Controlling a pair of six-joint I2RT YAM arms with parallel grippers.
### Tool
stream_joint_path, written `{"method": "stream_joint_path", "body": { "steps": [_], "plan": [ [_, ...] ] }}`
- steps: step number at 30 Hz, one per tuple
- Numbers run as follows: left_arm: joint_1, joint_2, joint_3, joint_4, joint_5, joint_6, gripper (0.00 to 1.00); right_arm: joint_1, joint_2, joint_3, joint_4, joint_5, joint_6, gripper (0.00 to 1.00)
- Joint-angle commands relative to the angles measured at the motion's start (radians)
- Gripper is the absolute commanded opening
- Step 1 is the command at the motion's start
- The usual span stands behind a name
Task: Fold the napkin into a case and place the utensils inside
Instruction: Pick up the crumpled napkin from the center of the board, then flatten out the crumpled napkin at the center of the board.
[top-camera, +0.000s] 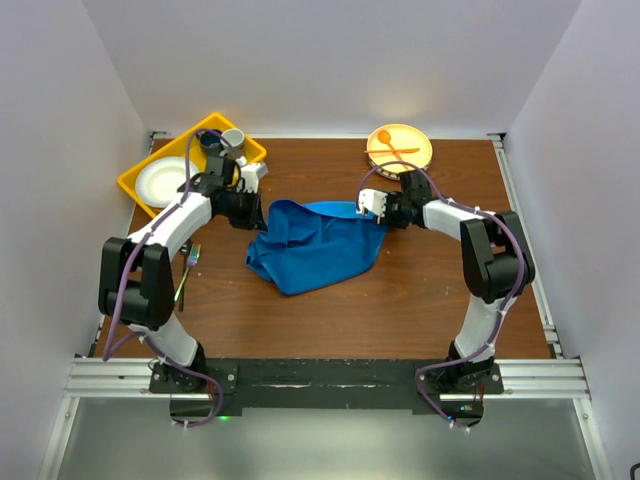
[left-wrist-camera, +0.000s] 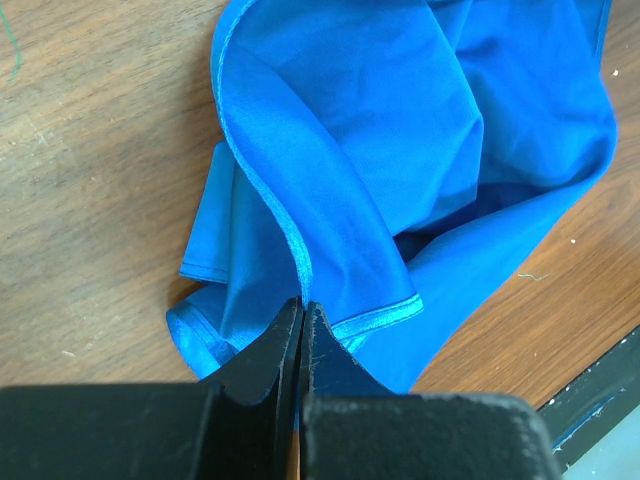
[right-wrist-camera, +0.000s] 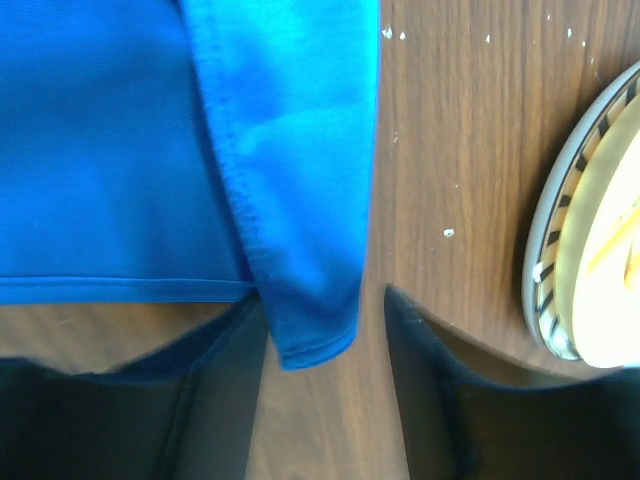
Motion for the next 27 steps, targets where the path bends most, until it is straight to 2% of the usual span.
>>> {"method": "stream_joint_path", "body": {
  "steps": [1,3,4,5,10,17,19,22,27],
  "plan": [
    [0.009,0.009,0.046,0.003,0.008,0.013,0.00,-0.002,0.015,0.012,0.054,0.025,-0.013,0.37],
    [0.014,0.011,0.064,0.000,0.008,0.018,0.00,0.000,0.006,0.034,0.033,0.015,-0.004,0.25],
    [0.017,0.009,0.072,-0.006,0.007,0.021,0.00,0.000,-0.001,0.040,0.004,0.010,0.001,0.08],
    [0.018,0.007,0.090,-0.009,0.004,0.034,0.00,-0.003,-0.020,0.052,-0.006,0.004,0.008,0.00],
    [0.025,-0.020,0.173,-0.048,-0.018,0.145,0.00,-0.015,-0.112,0.089,-0.084,-0.017,0.074,0.00],
    [0.025,-0.094,0.423,-0.071,-0.183,0.410,0.00,-0.061,-0.241,0.328,-0.205,-0.067,0.306,0.00],
    [0.025,-0.146,0.451,-0.065,-0.216,0.462,0.00,-0.066,-0.286,0.379,-0.242,-0.070,0.378,0.00],
    [0.026,-0.263,0.443,-0.036,-0.219,0.559,0.00,-0.071,-0.361,0.456,-0.306,-0.096,0.433,0.00],
    [0.025,-0.503,0.301,0.038,-0.133,0.680,0.00,-0.071,-0.516,0.503,-0.394,-0.110,0.498,0.00]
  ]
}}
